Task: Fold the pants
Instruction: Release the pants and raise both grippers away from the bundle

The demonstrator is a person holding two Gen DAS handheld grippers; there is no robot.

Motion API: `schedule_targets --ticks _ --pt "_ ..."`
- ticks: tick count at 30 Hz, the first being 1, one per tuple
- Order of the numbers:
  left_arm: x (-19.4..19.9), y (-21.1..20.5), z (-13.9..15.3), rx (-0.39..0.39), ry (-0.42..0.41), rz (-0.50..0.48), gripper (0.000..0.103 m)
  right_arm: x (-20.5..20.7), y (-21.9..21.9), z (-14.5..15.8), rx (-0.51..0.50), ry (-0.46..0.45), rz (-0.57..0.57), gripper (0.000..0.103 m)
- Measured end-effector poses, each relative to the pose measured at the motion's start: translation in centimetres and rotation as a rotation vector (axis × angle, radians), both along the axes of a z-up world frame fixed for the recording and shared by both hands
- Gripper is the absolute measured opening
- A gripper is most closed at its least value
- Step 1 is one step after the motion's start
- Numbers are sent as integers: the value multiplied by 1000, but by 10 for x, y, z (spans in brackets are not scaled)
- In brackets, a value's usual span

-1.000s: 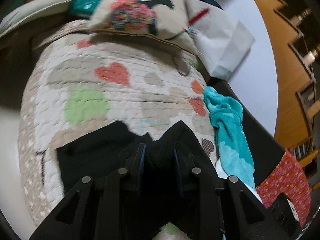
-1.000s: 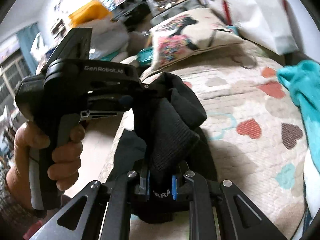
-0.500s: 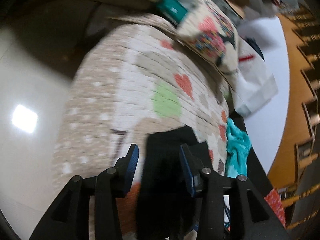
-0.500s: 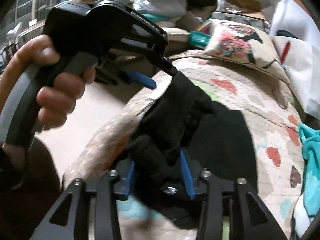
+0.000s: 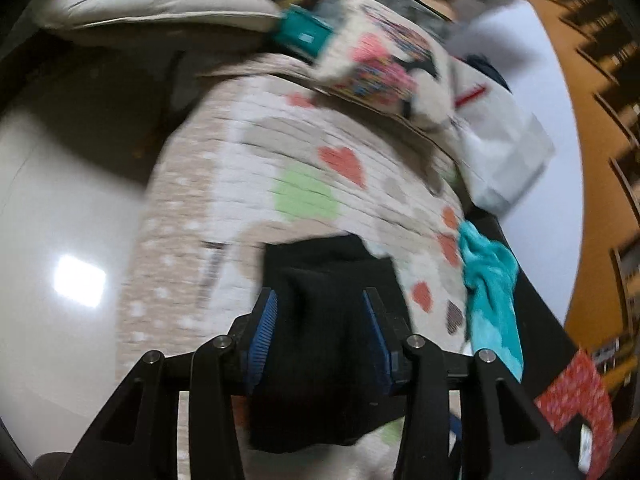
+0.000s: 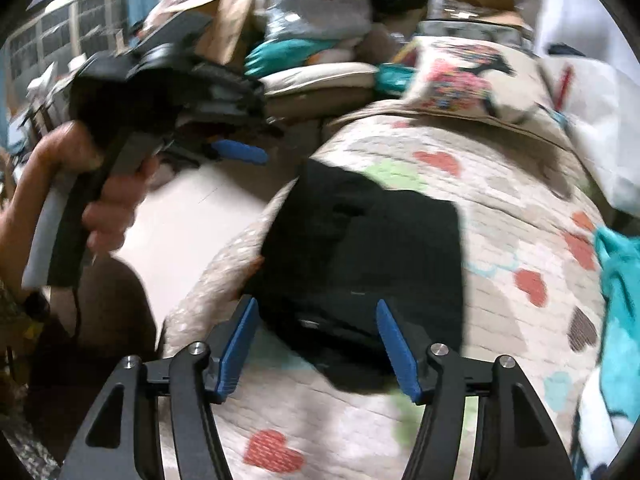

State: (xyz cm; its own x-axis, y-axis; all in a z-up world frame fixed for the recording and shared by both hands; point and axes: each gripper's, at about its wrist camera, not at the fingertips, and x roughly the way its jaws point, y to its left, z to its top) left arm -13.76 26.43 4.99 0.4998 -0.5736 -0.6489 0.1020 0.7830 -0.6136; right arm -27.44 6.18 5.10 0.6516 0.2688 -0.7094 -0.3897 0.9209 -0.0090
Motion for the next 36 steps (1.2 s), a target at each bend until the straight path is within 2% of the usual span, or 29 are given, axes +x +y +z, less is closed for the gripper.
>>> schedule_targets --ticks 3,5,7,8,9,13,16,19,20,21,24,26,28,31,34,36 --pt "8 -19 -11 70 26 -8 44 4 -28 3 25 6 -95 70" --pt "21 -19 -31 125 93 43 44 5 -45 4 61 17 -146 70" --pt "34 -13 -52 204 146 101 52 7 -61 5 103 25 -198 70" --pt "38 -10 -58 240 149 124 61 8 -66 7 113 30 -217 71" --pt "41 -7 -61 270 138 146 64 11 -72 7 129 40 -244 71" --pt "47 -12 -60 328 117 135 66 20 -87 4 193 88 -294 72" --pt "45 -9 -58 317 122 130 67 24 -93 -8 231 128 -323 72" --pt "39 3 -58 196 170 152 67 26 -99 -19 247 150 -345 72" --pt "35 5 -55 180 170 162 67 26 -100 -21 246 152 -351 72" --pt "28 8 -50 189 159 178 67 26 -101 -22 243 151 -355 72" --pt "-2 8 -27 313 74 250 67 25 -102 -25 224 137 -369 72" --pt "-25 4 -14 347 23 272 67 25 -102 -26 228 133 -374 73" --pt "-53 -5 0 391 -48 285 67 23 -103 -28 238 133 -383 73" --pt "-93 -25 18 509 -174 314 67 18 -104 -28 236 118 -391 73" --pt "-125 -46 29 593 -284 328 74 11 -106 -23 229 77 -411 74" --pt "-139 -58 36 623 -340 326 84 6 -109 -19 239 51 -420 74"
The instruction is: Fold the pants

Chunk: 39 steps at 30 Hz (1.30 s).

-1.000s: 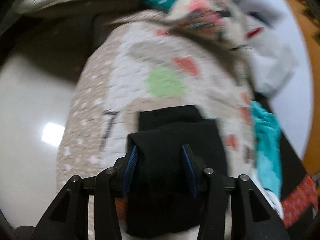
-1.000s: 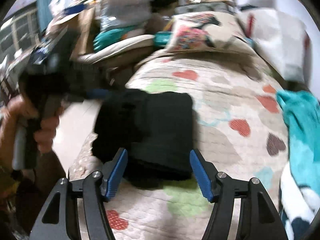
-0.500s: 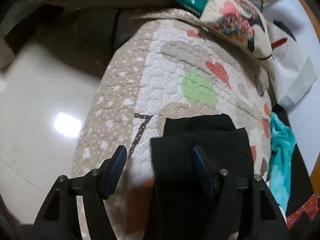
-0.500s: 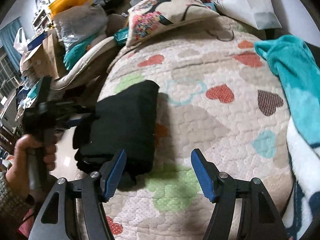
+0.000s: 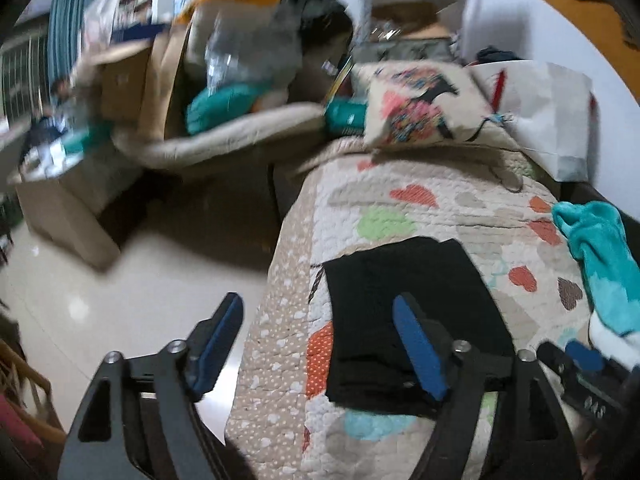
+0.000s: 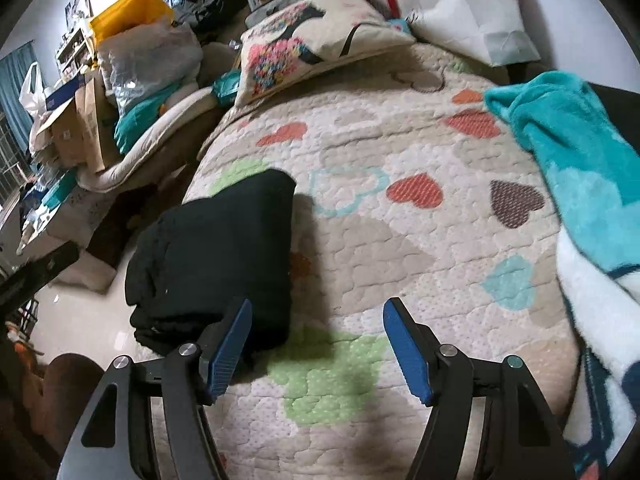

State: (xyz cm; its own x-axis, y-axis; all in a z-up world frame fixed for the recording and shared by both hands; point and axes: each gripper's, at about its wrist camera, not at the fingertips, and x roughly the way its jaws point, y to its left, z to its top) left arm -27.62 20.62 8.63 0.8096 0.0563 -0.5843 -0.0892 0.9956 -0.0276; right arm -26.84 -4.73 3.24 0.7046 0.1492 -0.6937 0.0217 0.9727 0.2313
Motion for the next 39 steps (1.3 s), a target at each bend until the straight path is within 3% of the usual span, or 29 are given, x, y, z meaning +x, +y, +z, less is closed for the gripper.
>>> schedule_targets --ticks 2,7,16,39 --pt "-12 -13 7 30 -38 -16 90 -4 -3 4 7 -21 -12 75" --pt "-33 -39 16 74 -69 -69 92 -14 -8 11 10 -62 -37 77" --pt "-44 -61 10 91 13 -138 92 -21 -5 17 -23 -102 -33 79" --pt "-44 -56 4 -8 72 -174 92 -23 -4 14 -60 -103 -40 80"
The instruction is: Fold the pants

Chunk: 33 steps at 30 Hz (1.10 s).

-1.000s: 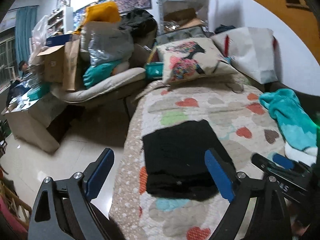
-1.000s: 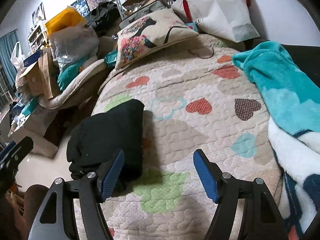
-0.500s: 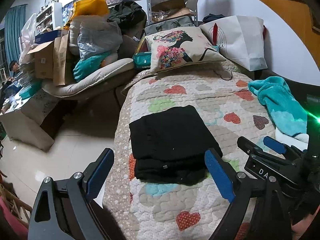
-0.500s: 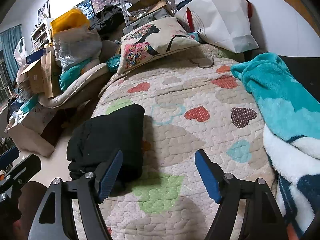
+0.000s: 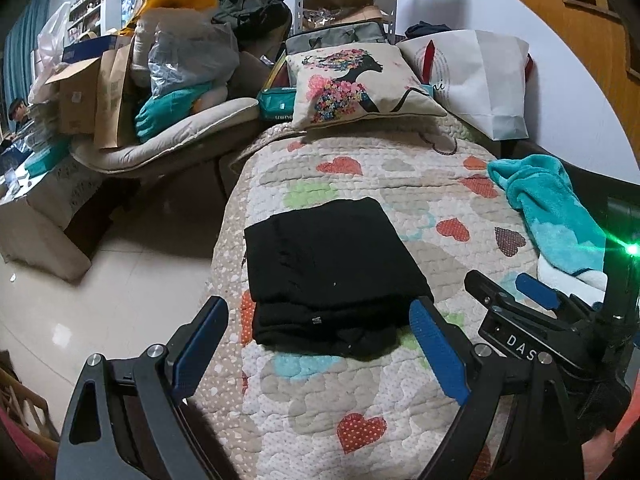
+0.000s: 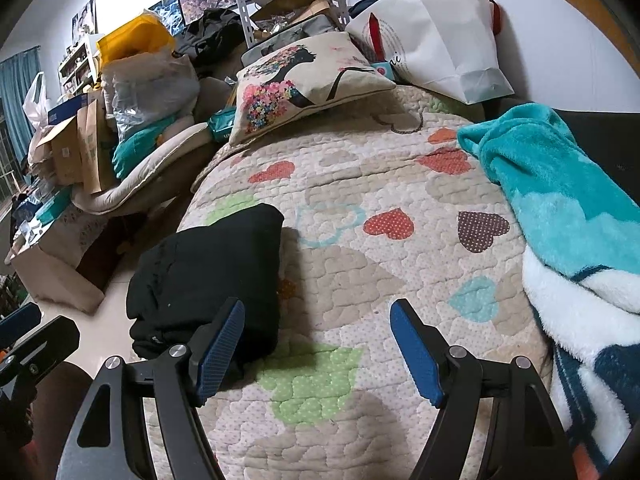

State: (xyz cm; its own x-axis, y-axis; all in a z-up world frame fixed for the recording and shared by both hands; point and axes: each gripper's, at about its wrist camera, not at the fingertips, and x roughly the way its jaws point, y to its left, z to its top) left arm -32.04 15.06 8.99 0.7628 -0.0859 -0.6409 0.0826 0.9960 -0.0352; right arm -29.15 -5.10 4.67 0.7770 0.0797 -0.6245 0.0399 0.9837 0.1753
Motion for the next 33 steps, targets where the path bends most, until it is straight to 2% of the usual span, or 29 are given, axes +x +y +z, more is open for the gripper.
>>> schedule_targets --ticks 33 --pt "3 1 -15 -2 27 -1 92 2 6 -8 -18 18 4 81"
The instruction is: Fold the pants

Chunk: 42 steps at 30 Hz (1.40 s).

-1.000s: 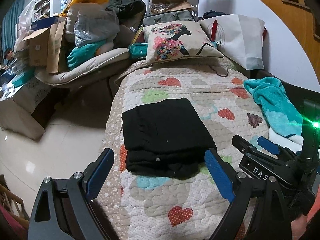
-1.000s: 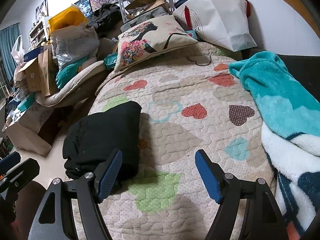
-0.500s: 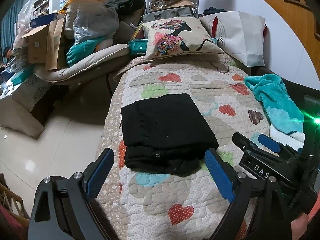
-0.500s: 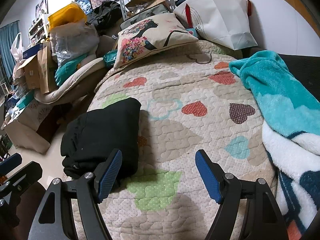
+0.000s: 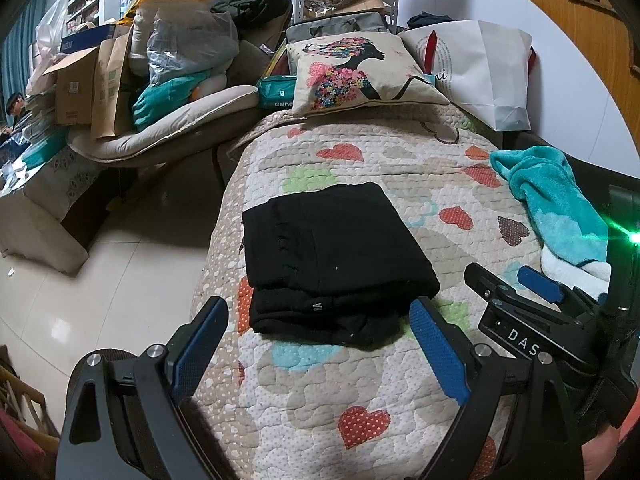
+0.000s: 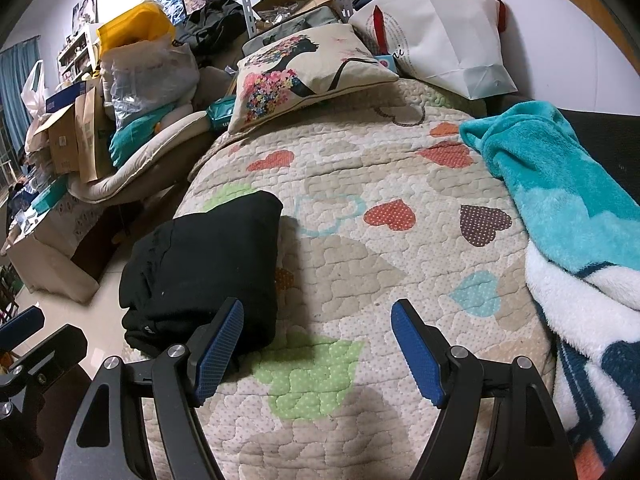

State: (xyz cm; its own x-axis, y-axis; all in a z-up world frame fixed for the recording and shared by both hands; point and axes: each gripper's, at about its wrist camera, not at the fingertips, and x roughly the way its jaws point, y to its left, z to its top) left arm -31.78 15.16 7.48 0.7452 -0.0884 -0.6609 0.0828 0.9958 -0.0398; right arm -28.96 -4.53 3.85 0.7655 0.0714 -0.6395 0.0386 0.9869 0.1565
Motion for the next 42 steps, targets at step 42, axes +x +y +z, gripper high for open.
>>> schedule_targets --ticks 42 --pt "1 1 -10 -102 43 -48 92 2 -5 0 -42 -4 -7 82"
